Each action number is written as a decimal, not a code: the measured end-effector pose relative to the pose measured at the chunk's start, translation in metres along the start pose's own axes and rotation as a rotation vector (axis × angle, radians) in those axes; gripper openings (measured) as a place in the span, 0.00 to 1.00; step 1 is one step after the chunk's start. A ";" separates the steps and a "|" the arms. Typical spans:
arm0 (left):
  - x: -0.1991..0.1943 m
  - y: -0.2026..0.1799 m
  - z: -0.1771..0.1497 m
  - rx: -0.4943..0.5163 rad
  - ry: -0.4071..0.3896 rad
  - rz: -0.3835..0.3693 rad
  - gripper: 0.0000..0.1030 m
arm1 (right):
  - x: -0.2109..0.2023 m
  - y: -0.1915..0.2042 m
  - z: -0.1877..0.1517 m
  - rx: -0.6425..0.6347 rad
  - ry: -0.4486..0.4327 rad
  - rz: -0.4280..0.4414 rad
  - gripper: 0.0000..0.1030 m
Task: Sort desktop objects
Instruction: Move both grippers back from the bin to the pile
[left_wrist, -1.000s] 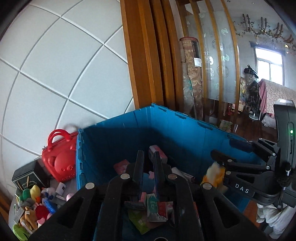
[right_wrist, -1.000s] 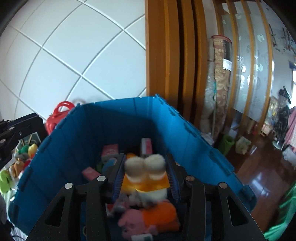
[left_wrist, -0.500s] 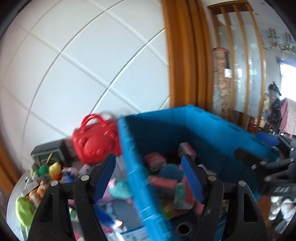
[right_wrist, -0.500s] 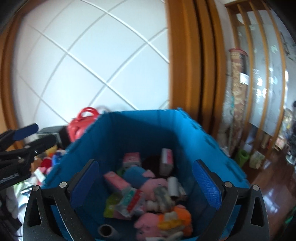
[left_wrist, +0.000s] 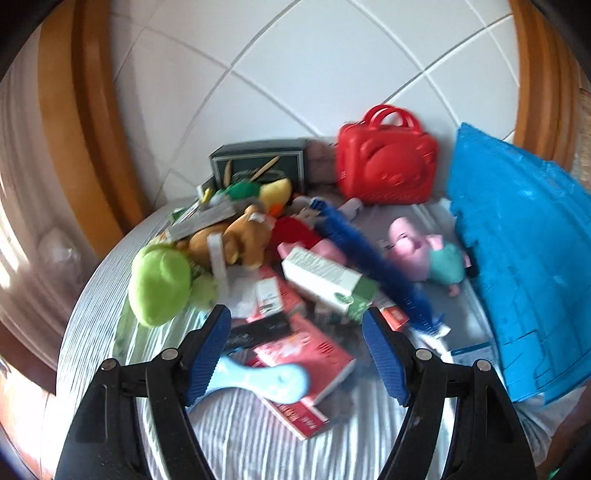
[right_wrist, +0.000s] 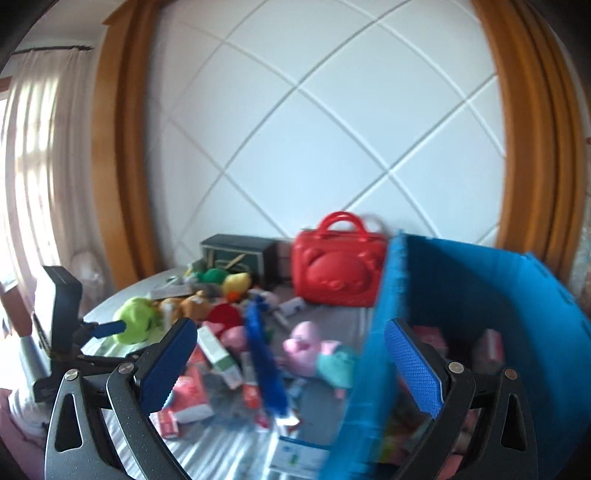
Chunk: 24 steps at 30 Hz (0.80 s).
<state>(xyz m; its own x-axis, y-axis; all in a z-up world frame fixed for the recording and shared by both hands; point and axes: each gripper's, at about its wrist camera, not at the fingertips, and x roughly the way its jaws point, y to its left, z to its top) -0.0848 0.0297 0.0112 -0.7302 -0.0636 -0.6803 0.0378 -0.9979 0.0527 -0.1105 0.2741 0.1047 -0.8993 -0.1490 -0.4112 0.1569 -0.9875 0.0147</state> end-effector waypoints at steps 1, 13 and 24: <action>0.007 0.012 -0.006 -0.014 0.026 0.014 0.71 | 0.010 0.013 -0.003 -0.007 0.014 0.020 1.00; 0.112 0.122 -0.084 -0.106 0.289 0.054 0.71 | 0.137 0.059 -0.103 0.087 0.399 0.037 1.00; 0.195 0.122 -0.115 0.114 0.388 -0.086 0.71 | 0.173 0.023 -0.197 0.280 0.667 -0.194 1.00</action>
<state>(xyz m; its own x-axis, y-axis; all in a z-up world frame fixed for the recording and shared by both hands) -0.1440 -0.1059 -0.1992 -0.4152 -0.0022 -0.9097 -0.1034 -0.9934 0.0496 -0.1816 0.2354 -0.1460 -0.4479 0.0044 -0.8941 -0.1693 -0.9823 0.0800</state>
